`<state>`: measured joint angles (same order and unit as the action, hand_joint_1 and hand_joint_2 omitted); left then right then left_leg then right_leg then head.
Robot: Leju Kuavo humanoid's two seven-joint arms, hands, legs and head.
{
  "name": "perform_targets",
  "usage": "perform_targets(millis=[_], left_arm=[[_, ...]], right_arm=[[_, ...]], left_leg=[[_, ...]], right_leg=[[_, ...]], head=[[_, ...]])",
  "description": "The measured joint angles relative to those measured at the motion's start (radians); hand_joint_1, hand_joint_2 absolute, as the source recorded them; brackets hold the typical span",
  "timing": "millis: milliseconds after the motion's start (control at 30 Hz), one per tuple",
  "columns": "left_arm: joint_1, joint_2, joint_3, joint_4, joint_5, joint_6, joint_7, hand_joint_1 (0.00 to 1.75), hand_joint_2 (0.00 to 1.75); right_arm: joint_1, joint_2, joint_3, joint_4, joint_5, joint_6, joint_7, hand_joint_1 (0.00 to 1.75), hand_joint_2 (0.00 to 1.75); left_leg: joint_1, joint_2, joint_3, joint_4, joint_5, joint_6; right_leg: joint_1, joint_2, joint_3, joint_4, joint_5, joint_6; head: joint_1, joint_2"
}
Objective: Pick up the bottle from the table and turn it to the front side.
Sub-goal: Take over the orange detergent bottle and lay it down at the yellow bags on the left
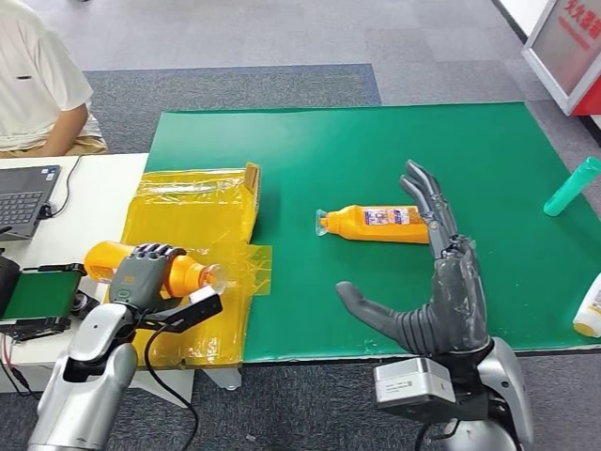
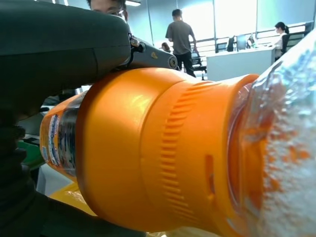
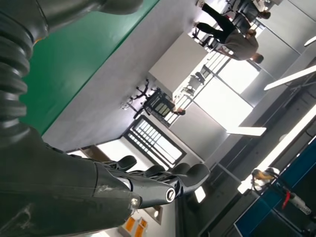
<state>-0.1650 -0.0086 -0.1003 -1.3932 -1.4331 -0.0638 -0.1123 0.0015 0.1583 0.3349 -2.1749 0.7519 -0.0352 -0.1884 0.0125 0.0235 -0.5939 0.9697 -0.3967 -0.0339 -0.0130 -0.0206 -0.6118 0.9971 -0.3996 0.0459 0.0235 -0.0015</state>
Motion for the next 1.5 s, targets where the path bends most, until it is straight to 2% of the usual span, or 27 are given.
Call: perform_targets(millis=[233,267,300,367,400,433,1067,1200,1400,1500], left_arm=[[-0.024,0.009,0.0,0.036,-0.019,-0.045,0.023,1.75,1.75],[-0.029,0.01,0.0,0.041,-0.024,-0.05,0.027,1.42,1.75],[-0.034,0.01,0.0,0.046,-0.029,-0.054,0.03,0.98,1.75],[-0.041,0.009,0.0,0.054,-0.037,-0.05,0.034,0.11,0.87],[-0.042,0.008,0.0,0.056,-0.041,-0.045,0.035,0.0,0.44],[-0.043,0.006,0.001,0.058,-0.046,-0.038,0.035,0.0,0.0],[-0.026,-0.029,0.004,0.027,-0.013,-0.045,0.008,0.0,0.0],[-0.006,-0.051,0.01,-0.027,0.139,-0.053,-0.035,0.0,0.0],[0.08,-0.136,0.032,-0.206,0.536,-0.159,-0.07,0.0,0.0],[0.123,-0.161,0.037,-0.277,0.618,-0.179,-0.071,0.0,0.0]], right_arm=[[-0.001,-0.001,-0.018,-0.022,-0.018,0.004,-0.019,0.0,1.75],[-0.001,-0.001,-0.021,-0.028,-0.022,0.005,-0.024,0.0,1.75],[0.0,-0.001,-0.024,-0.035,-0.026,0.008,-0.028,0.0,1.75],[0.002,-0.001,-0.029,-0.048,-0.026,0.011,-0.033,0.0,1.75],[0.004,-0.001,-0.03,-0.054,-0.023,0.012,-0.036,0.0,1.75],[0.007,-0.001,-0.031,-0.06,-0.019,0.013,-0.038,0.0,1.75],[0.021,-0.004,-0.03,-0.083,0.006,0.012,-0.058,0.0,1.75],[0.027,-0.005,-0.03,-0.084,0.015,0.003,-0.058,0.0,1.75],[0.057,-0.006,-0.034,-0.086,0.024,0.002,-0.048,0.0,1.75],[0.068,-0.006,-0.041,-0.086,0.024,0.003,-0.048,0.0,1.75]], left_leg=[[0.0,0.0,0.0,0.0,0.0,0.0],[0.0,0.0,0.0,0.0,0.0,0.0],[0.0,0.0,0.0,0.0,0.0,0.0],[0.0,0.0,0.0,0.0,0.0,0.0],[0.0,0.0,0.0,0.0,0.0,0.0],[0.0,0.0,0.0,0.0,0.0,0.0],[0.0,0.0,0.0,0.0,0.0,0.0],[0.0,0.0,0.0,0.0,0.0,0.0],[0.0,0.0,-0.001,0.0,-0.001,0.0],[0.0,0.0,-0.001,0.0,-0.001,0.0]], right_leg=[[0.0,0.0,0.0,0.0,0.0,0.0],[0.0,0.0,0.0,0.0,0.0,0.0],[0.0,0.0,0.0,0.0,0.0,0.0],[0.0,0.0,0.0,0.0,0.0,0.0],[0.0,0.0,0.0,0.0,0.0,0.0],[0.0,0.0,0.0,0.0,0.0,0.0],[0.0,0.0,0.0,0.0,0.0,0.0],[0.0,0.0,0.0,0.0,0.0,0.0],[0.0,0.0,0.0,0.0,-0.001,0.0],[0.0,0.0,0.0,0.0,-0.001,0.0]], head=[[0.0,0.0],[0.0,0.0],[0.0,0.0],[0.0,0.0],[0.0,0.0],[0.0,0.0],[0.0,0.0],[0.0,0.0],[0.0,0.0],[0.0,0.0]])
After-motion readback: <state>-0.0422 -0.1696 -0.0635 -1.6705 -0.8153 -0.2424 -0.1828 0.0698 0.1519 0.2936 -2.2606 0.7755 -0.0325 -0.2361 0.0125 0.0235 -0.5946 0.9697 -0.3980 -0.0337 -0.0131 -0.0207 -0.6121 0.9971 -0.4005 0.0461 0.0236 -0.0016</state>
